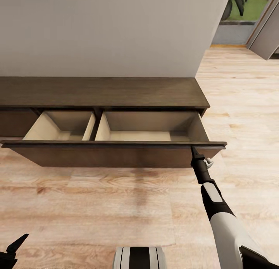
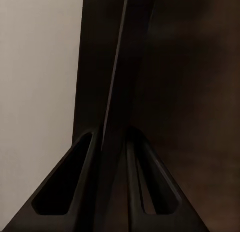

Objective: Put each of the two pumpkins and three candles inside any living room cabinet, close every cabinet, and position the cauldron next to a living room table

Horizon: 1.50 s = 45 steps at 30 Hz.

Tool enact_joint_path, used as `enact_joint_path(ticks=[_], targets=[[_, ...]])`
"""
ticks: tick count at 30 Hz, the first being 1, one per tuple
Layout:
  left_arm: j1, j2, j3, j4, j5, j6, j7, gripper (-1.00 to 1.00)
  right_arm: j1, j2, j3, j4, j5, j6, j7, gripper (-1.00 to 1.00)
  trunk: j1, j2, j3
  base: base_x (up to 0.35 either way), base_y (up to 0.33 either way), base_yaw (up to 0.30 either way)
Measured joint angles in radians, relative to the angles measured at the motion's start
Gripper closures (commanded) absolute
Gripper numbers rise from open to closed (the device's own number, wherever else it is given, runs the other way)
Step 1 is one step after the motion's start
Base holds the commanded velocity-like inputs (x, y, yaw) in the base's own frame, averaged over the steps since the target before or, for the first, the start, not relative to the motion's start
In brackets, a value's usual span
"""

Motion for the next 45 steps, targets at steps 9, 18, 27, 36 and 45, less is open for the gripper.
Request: enact_joint_path(ticks=[9, 18, 27, 36, 45], targets=[[0.0, 0.001, 0.0, 0.0, -0.001, 0.0, 0.002, -1.0, 0.0, 0.0, 0.004, -0.01, 0.0, 0.0, -0.017, 1.0, 0.0, 0.0, 0.0, -0.051, 0.0, 0.0], [0.0, -0.001, 0.0, -0.001, 0.0, 0.0, 0.0, -1.0, -0.017, -0.002, 0.002, 0.002, 0.005, -0.002, -0.033, 1.0, 0.0, 0.0, 0.0, -0.038, 0.0, 0.0], [0.0, -0.001, 0.0, 0.0, 0.0, 0.0, 0.001, -1.0, 0.0, -0.003, -0.021, 0.002, -0.005, 0.0, -0.03, -1.0, 0.0, 0.0, 0.0, -0.002, 0.0, 0.0], [0.0, 0.0, 0.0, -0.001, 0.0, 0.0, 0.001, -1.0, 0.0, -0.002, -0.02, 0.002, -0.004, 0.0, -0.03, -1.0, 0.0, 0.0, 0.0, 0.0, 0.0, 0.0], [0.0, 0.001, -0.011, 0.0, 0.005, 0.003, 0.0, -1.0, 0.009, 0.003, -0.006, -0.016, -0.003, -0.039, -0.021, -1.0, -0.001, 0.001, 0.007, 0.0, 0.0, 0.0]])
